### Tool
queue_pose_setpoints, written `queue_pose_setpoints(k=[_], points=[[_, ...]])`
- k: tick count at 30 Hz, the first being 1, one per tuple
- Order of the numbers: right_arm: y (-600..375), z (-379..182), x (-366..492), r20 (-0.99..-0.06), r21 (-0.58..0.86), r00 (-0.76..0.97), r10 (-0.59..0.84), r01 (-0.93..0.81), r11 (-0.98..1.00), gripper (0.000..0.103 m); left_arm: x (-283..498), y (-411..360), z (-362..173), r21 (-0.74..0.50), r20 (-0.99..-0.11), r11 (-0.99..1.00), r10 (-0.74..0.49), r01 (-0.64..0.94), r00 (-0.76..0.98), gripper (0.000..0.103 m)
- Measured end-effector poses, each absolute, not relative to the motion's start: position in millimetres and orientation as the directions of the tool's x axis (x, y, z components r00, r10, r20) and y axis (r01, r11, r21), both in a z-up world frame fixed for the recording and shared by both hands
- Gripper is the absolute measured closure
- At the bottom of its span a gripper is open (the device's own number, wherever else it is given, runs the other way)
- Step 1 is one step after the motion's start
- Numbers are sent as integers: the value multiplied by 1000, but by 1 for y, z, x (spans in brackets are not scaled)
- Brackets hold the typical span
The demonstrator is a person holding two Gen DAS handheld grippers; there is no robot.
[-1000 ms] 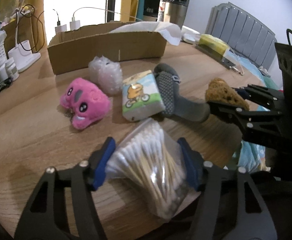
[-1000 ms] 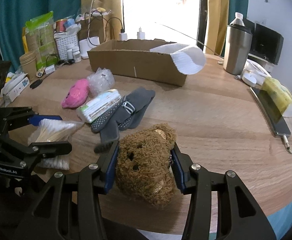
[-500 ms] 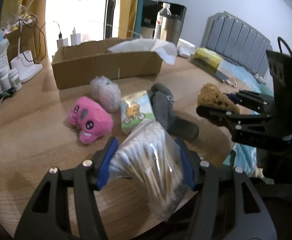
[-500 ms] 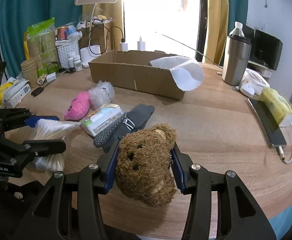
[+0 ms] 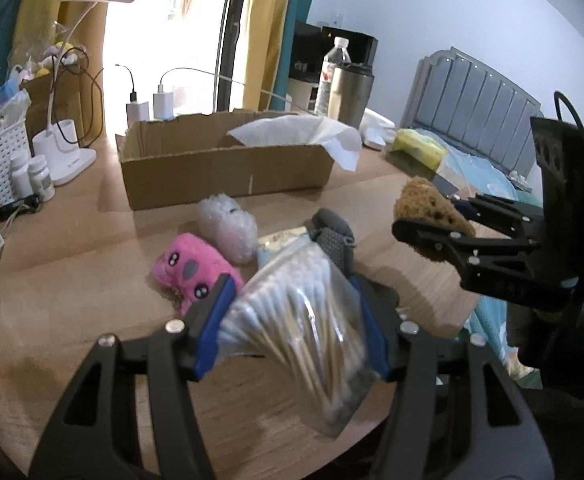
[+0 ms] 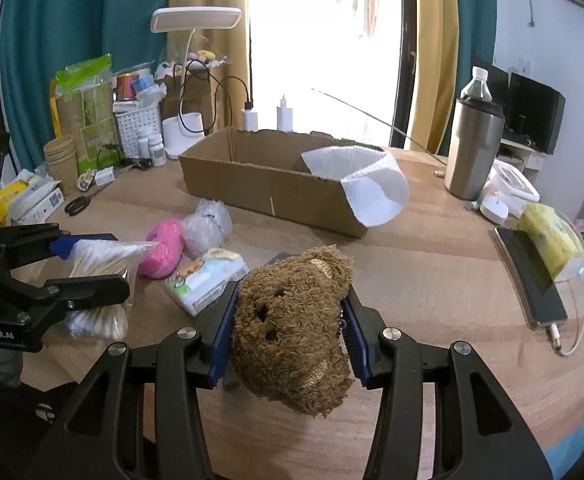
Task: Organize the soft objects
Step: 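Grasp the cotton swab bag with the left gripper while the right lifts the bear, then carry the bear and swab bag toward the box with both grippers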
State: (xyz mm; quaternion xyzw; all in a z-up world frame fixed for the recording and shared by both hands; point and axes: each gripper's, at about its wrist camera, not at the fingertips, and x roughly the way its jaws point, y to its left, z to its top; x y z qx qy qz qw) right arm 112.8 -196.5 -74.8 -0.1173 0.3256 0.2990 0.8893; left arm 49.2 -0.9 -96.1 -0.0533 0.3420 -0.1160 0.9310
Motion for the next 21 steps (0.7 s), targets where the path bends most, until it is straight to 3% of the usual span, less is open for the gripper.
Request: queue_pose_setpoints(k=[21], points=[[-176,-57,149,-640,-12,615,461,-608,794,52,75,21,-74,-216,-575,958,-280,187,769,43]])
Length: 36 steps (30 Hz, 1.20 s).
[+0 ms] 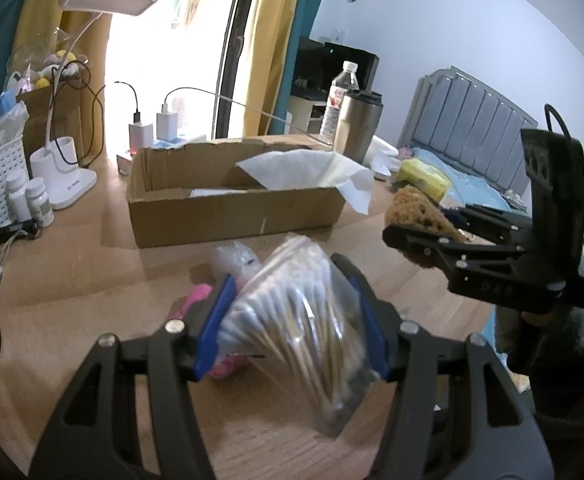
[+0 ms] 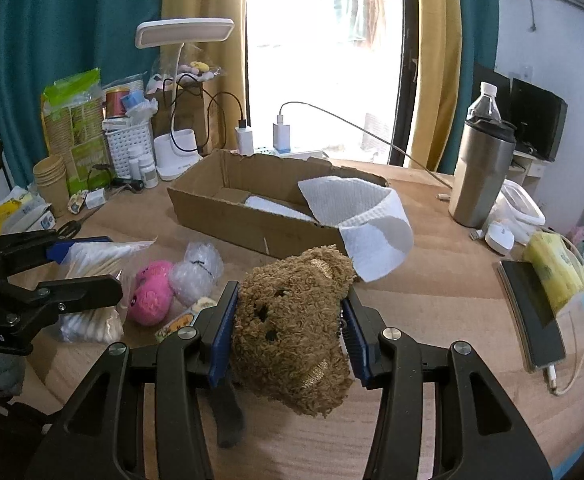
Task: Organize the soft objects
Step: 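Carry the bear and swab bag toward the box with both grippers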
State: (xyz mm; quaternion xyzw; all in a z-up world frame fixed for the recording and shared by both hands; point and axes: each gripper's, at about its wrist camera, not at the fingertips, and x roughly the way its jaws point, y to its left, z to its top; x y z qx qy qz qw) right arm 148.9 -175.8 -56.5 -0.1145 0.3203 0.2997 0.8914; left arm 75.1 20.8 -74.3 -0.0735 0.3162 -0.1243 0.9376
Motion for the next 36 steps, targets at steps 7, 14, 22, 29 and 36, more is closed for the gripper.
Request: queue_pose_setpoints(k=[7,14,22,29,36], points=[[-169,-52,166,-640,-6,611,466,-610,792,52,93,27,-69,-223,-578,958,-278,180,767,43],[-163,-46,186,-633,2,609,478,-616,788,52,113,32,-63,-222,-580,959,-273,174,768,43],[-158,-42,209,-619,4,613,491,-623,782,52,131,39,-58,-218,-581,962,-264,165,770,43],[-151,-40,225,-607,11,615,503,-627,779,52,145,48,-57,-223,-581,963,-256,151,772,43],[-148,-36,241,-594,6,621,512,-633,774,52,159,53,-56,-216,-583,967,-237,133,777,43]])
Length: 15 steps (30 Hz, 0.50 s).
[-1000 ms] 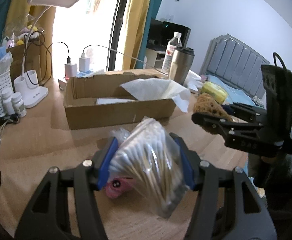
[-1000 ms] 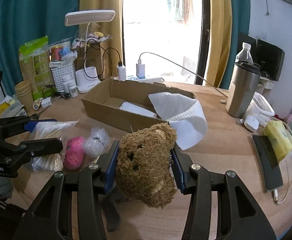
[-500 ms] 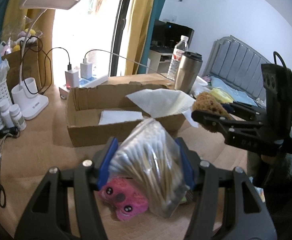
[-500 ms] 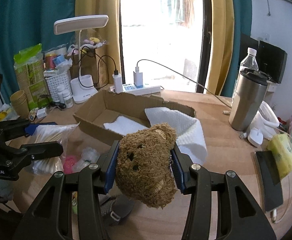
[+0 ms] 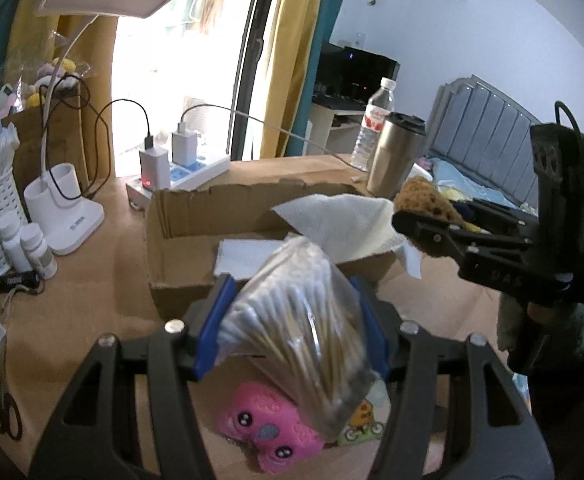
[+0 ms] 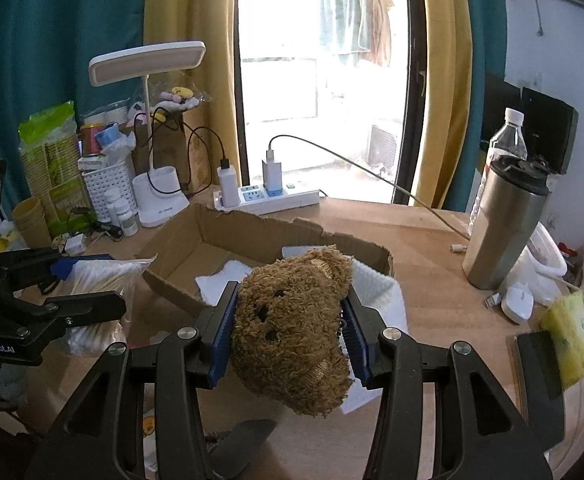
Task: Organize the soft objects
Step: 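Carry the bear and swab bag toward the box with both grippers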
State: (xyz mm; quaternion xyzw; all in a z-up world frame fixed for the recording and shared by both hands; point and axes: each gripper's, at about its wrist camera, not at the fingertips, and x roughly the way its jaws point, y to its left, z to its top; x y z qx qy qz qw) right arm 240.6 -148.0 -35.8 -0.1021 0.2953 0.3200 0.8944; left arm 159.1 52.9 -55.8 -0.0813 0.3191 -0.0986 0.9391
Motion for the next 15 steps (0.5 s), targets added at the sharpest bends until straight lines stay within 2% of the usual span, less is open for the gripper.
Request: queue_pose_setpoints(k=[15], points=[[-150,-38,266,-584,24,621,523,-631,775,52,202,59,-54,-202,-577,972,-216,118,788,43]])
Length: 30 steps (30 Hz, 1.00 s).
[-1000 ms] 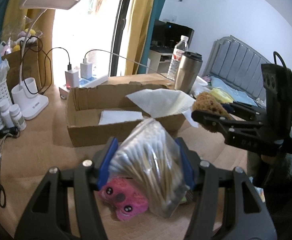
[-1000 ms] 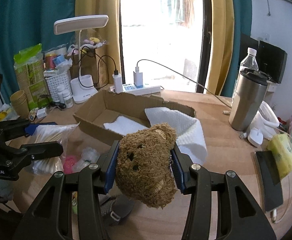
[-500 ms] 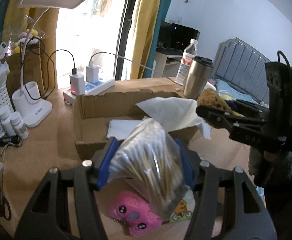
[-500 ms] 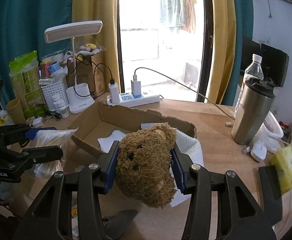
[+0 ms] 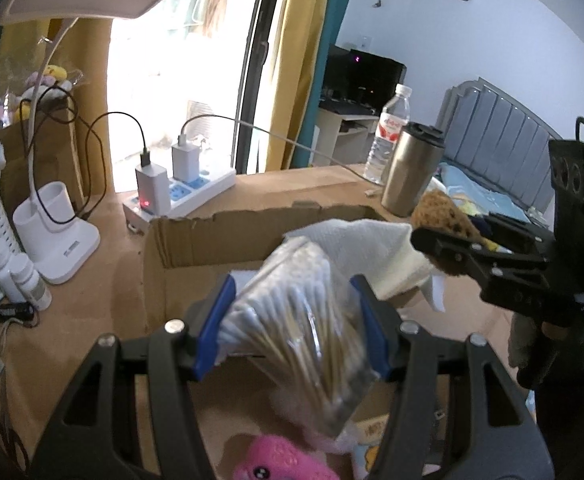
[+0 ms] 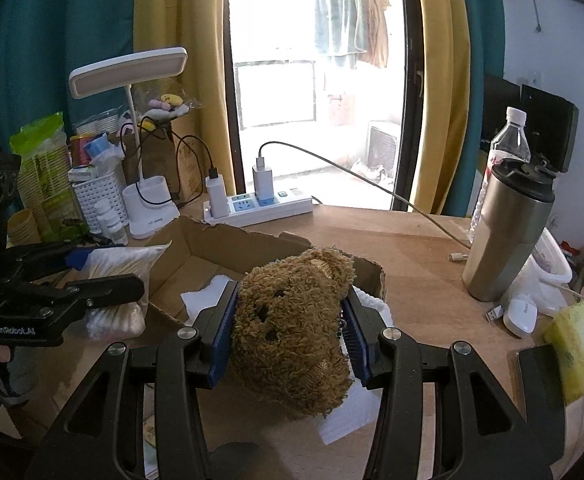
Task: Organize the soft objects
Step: 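Carry the bear and swab bag toward the box with both grippers, then release the bear and swab bag into the box with both grippers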
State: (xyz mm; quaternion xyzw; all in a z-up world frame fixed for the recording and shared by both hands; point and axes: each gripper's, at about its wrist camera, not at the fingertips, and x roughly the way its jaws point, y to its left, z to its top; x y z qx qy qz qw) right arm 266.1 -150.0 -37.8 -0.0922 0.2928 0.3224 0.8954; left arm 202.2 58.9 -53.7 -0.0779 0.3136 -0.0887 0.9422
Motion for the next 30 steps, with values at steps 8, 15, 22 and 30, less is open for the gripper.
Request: queue_pose_setpoints(k=[8,15,22,30], points=[[-149,-41,282,-579,34,621,528,-629,777,52,223,58,-55,-201,-580,973,-212,114,787,43],[-144,-42,300,-572,44,626,531,-623,781,52,240,60,-58,-204,-581,972,-215,115,785,43],[-129,-55,315,-607,5,615,504,-631,776,48,258,65,-70,-234,-588,966,-233,113,774,42],[-132,-58,315,-623,33,602,500,-618,786,29,270,66,-79,-247,-623,965,-231,92,748,32]])
